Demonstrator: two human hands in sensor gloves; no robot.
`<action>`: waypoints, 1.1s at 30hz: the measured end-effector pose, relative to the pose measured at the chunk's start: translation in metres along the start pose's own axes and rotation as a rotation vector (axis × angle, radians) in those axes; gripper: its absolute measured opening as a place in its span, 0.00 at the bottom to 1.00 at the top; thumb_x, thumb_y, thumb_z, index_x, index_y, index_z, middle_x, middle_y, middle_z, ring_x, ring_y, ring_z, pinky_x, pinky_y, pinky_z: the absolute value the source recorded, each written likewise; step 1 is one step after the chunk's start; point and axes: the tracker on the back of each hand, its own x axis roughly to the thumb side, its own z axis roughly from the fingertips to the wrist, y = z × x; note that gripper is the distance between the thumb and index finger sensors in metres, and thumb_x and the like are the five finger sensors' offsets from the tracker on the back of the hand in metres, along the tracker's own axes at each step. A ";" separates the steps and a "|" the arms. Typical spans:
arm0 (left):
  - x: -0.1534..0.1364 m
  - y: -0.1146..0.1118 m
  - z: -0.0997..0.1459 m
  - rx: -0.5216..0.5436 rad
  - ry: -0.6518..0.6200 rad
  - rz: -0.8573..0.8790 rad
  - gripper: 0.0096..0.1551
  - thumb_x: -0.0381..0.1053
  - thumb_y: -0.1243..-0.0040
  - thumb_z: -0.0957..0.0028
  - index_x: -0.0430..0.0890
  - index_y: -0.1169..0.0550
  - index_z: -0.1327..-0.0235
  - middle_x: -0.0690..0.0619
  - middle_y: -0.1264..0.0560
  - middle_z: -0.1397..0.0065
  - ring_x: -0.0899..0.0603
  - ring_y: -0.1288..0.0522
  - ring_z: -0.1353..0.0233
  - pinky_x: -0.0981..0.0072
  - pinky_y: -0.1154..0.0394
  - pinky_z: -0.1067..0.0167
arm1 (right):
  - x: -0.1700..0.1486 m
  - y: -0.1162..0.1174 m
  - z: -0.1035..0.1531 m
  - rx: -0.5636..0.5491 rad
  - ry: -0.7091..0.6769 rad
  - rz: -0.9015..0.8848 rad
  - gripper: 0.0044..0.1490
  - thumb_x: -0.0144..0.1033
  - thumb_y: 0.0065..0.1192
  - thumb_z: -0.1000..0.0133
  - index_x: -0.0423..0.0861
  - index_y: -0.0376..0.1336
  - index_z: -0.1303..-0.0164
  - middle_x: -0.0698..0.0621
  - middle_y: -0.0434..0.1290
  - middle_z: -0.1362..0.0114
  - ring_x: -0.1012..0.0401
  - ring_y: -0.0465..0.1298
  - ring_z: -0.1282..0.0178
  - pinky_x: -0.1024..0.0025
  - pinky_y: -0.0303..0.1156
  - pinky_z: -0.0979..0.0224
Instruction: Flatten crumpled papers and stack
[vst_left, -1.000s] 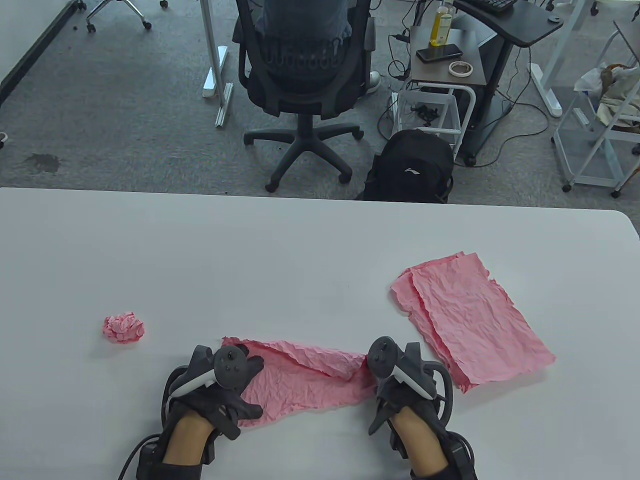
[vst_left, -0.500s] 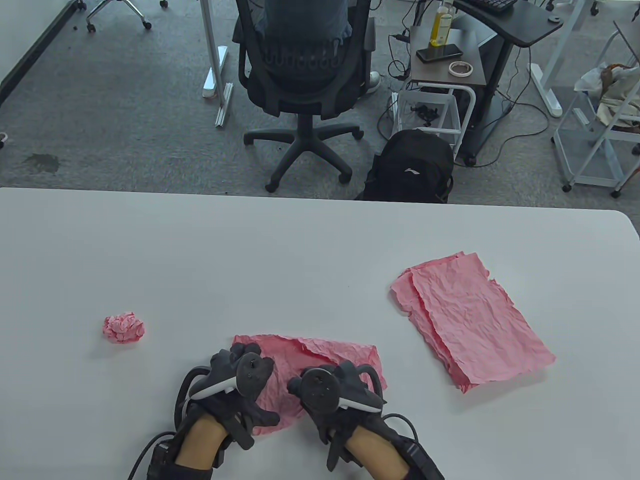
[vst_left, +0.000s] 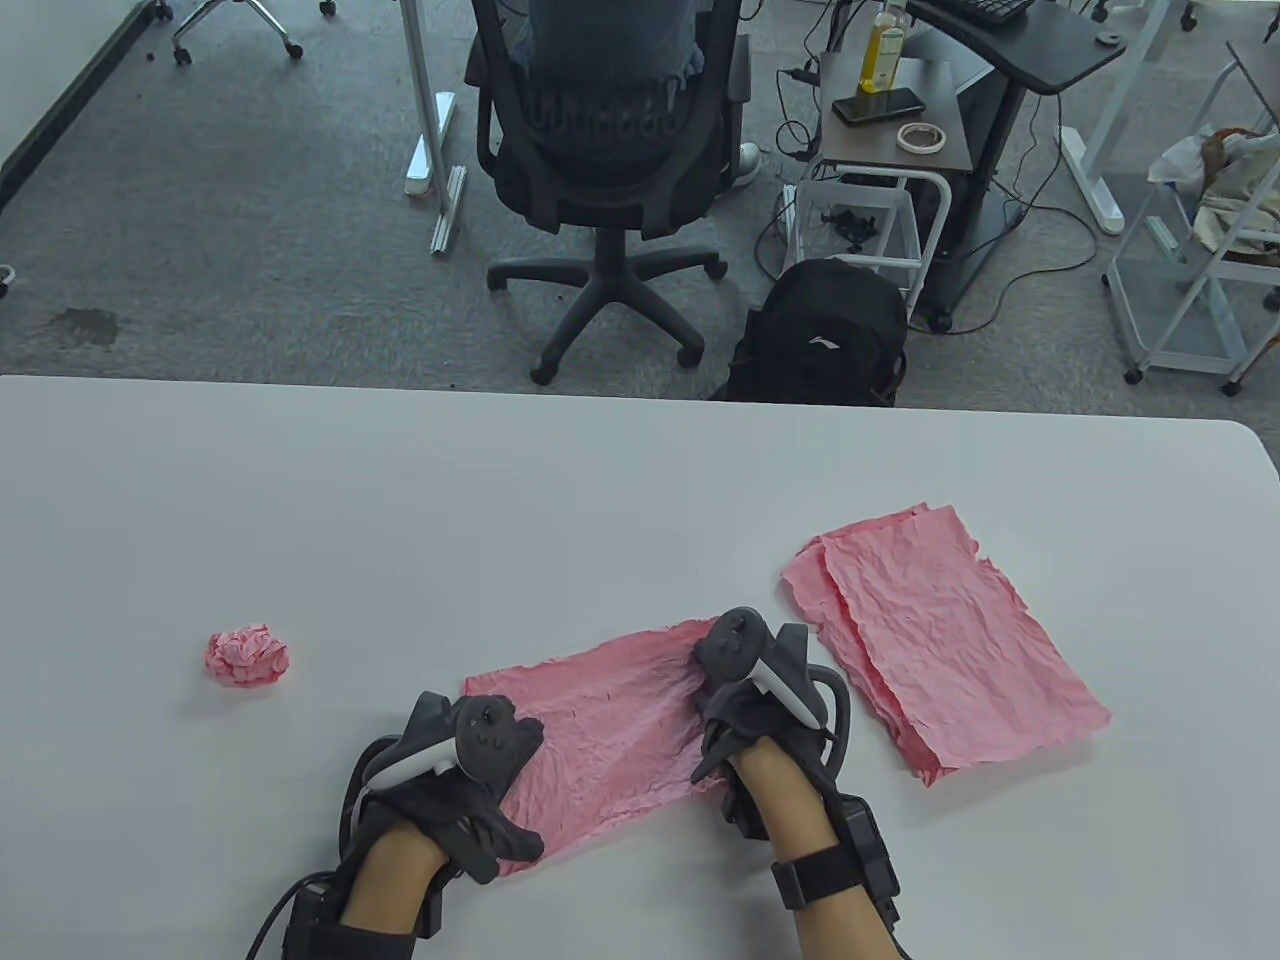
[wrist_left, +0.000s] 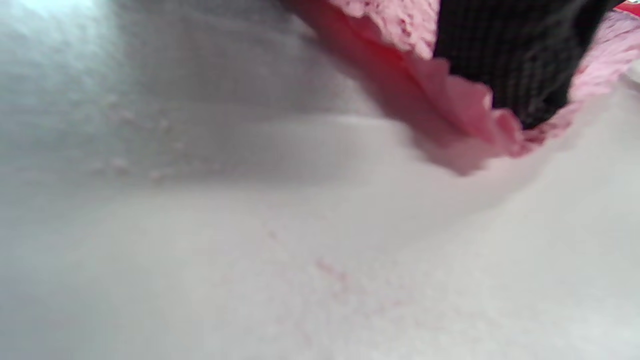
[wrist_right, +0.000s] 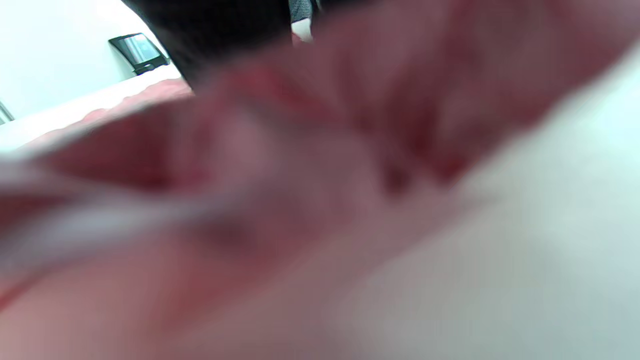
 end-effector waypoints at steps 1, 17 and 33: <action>-0.001 0.000 0.001 0.000 0.004 -0.001 0.68 0.73 0.30 0.59 0.59 0.58 0.18 0.50 0.70 0.17 0.36 0.72 0.15 0.28 0.65 0.25 | 0.003 -0.002 0.005 -0.031 -0.016 0.039 0.39 0.36 0.68 0.45 0.50 0.56 0.23 0.38 0.52 0.16 0.35 0.52 0.22 0.34 0.53 0.30; -0.007 -0.002 0.000 0.029 0.024 0.041 0.67 0.75 0.34 0.58 0.58 0.59 0.17 0.51 0.70 0.17 0.37 0.72 0.15 0.30 0.67 0.25 | 0.046 0.031 0.041 0.186 -0.297 0.031 0.40 0.26 0.62 0.47 0.54 0.52 0.24 0.43 0.46 0.16 0.40 0.46 0.20 0.45 0.53 0.26; -0.012 -0.002 0.003 -0.019 0.036 0.061 0.70 0.72 0.29 0.61 0.58 0.60 0.19 0.51 0.72 0.19 0.38 0.75 0.16 0.30 0.69 0.26 | -0.029 -0.003 0.027 0.083 0.047 0.106 0.43 0.21 0.62 0.49 0.50 0.49 0.24 0.41 0.45 0.16 0.40 0.43 0.19 0.37 0.50 0.27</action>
